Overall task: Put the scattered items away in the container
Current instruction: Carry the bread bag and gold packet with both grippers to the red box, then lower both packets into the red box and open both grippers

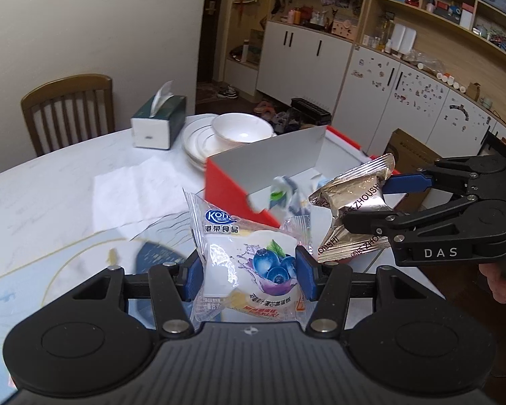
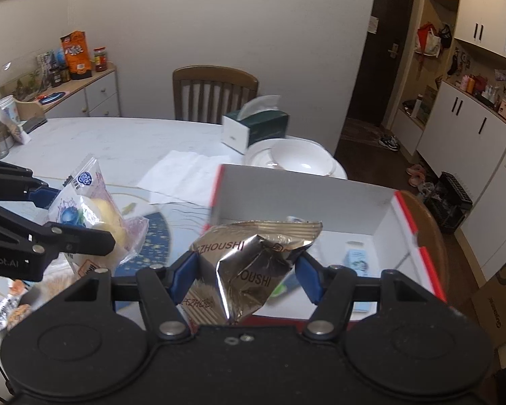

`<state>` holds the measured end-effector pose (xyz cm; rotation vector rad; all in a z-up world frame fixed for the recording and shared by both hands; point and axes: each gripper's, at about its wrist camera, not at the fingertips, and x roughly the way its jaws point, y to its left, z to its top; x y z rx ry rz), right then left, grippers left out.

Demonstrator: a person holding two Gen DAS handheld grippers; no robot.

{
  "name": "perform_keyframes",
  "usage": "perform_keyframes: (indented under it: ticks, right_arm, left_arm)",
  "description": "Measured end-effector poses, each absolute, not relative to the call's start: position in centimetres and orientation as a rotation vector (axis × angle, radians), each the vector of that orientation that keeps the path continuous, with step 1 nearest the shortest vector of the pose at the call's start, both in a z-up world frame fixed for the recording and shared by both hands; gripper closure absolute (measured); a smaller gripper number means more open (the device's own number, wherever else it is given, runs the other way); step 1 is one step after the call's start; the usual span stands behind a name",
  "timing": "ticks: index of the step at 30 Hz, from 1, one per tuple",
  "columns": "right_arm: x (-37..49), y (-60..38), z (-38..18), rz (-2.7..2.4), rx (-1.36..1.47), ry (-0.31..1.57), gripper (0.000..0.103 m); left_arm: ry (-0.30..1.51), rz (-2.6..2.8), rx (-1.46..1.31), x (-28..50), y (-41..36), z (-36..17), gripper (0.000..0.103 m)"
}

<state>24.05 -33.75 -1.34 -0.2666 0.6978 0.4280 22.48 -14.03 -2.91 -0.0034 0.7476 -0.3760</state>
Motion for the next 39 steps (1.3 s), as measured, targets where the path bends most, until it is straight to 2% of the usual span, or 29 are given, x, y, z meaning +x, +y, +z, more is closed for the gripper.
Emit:
perform_keyframes:
  ticks: [20, 39]
  right_arm:
    - [31.4, -42.4, -2.6, 0.332, -0.242, 0.721, 0.04]
    - [38.6, -43.2, -6.8, 0.456, -0.414, 0.779, 0.04]
  left_arm:
    - [0.764, -0.476, 0.095, 29.1, -23.6, -3.8, 0.049]
    - [0.868, -0.529, 0.163, 34.8, -29.5, -8.3, 0.049]
